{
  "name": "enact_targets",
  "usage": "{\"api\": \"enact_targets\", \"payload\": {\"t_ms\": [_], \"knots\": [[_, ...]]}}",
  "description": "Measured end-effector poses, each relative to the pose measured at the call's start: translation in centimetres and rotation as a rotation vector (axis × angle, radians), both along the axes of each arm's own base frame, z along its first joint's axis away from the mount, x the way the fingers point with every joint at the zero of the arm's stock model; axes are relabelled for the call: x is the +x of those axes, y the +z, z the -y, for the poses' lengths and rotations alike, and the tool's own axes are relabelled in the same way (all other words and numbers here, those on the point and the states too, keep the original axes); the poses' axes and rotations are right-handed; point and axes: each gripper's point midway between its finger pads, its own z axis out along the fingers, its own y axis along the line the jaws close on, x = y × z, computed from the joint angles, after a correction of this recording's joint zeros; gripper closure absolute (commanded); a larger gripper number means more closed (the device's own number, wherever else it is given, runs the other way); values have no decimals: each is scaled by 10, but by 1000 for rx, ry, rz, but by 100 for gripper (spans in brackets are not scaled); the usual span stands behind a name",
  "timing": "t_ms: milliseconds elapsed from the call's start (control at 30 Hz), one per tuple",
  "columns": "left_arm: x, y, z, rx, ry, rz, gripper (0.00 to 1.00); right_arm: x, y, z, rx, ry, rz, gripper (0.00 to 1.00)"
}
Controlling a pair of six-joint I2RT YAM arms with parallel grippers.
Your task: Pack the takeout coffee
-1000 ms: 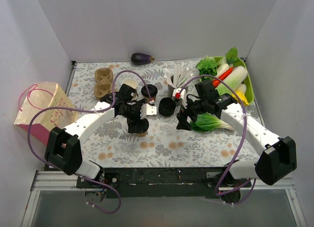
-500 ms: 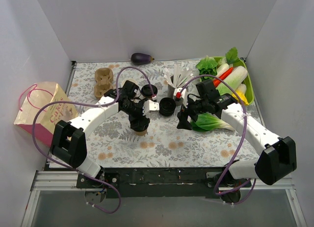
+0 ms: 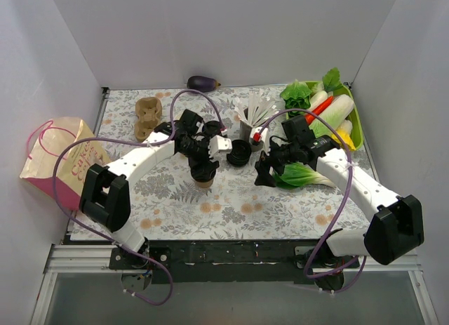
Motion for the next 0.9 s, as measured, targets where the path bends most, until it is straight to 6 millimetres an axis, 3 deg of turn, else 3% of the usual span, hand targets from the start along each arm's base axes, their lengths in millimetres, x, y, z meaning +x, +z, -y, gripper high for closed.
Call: {"api": "enact_targets", "payload": {"t_ms": [567, 900], "knots": [[93, 3, 36, -40, 104, 77, 32, 3, -11, 13, -16, -43, -24, 3], [121, 5, 42, -40, 112, 130, 15, 4, -11, 17, -14, -58, -22, 3]]}}
